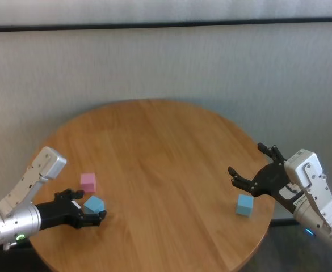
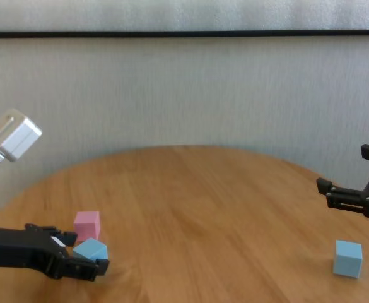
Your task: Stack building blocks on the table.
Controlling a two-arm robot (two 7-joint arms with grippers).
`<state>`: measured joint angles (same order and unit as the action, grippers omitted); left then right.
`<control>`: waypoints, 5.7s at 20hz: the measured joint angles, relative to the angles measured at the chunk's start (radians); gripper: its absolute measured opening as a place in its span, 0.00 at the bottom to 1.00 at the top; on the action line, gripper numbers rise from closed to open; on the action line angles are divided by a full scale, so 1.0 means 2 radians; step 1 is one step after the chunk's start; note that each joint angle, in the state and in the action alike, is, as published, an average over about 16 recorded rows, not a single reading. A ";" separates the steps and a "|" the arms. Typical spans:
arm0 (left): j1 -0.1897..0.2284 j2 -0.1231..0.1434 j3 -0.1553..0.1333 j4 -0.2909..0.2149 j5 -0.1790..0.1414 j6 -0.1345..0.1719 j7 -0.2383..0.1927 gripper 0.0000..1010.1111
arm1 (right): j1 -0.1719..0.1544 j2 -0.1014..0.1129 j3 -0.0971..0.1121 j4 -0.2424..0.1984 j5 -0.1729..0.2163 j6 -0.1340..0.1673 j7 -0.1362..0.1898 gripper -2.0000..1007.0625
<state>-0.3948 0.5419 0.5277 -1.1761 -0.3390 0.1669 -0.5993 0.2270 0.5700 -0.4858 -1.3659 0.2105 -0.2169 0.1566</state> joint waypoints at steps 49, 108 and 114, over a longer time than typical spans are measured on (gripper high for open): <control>-0.006 -0.005 0.028 -0.055 0.025 -0.001 -0.037 0.39 | 0.000 0.000 0.000 0.000 0.000 0.000 0.000 0.99; 0.072 0.001 -0.051 -0.166 -0.024 -0.040 0.074 0.99 | 0.000 0.000 0.000 0.000 0.000 0.000 0.000 0.99; 0.094 0.000 -0.076 -0.186 -0.026 -0.052 0.100 0.99 | -0.002 0.005 0.000 -0.007 0.001 0.005 0.009 0.99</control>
<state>-0.2069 0.5418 0.3747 -1.5484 -0.3902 0.0622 -0.3994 0.2231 0.5792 -0.4861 -1.3790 0.2129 -0.2060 0.1746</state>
